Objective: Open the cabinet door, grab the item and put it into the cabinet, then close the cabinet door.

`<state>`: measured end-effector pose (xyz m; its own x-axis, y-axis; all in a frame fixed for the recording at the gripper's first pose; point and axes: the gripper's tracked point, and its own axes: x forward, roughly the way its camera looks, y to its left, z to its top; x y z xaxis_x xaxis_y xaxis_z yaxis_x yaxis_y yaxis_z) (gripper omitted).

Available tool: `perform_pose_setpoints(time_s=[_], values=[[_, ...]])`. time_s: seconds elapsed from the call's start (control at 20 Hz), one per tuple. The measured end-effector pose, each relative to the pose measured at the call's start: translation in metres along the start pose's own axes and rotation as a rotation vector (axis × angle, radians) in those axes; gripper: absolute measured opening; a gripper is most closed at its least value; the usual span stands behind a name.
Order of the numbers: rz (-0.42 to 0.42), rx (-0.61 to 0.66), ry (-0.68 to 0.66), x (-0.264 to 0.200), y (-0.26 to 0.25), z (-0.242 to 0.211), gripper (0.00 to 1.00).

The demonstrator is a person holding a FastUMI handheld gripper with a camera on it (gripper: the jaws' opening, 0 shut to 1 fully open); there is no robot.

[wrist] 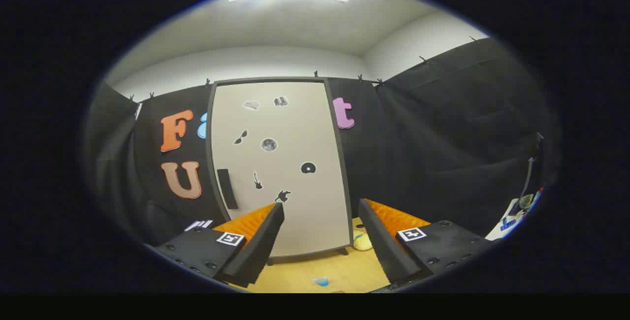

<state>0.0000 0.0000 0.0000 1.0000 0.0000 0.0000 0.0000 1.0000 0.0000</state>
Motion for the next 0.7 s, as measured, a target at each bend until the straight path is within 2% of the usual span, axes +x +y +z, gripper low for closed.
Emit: perform_pose_setpoints(time_s=[0.4, 0.7], values=[[0.058, -0.024, 0.017, 0.01, 0.03, -0.006, 0.97], [0.051, -0.018, 0.005, 0.008, 0.026, 0.0, 0.97]])
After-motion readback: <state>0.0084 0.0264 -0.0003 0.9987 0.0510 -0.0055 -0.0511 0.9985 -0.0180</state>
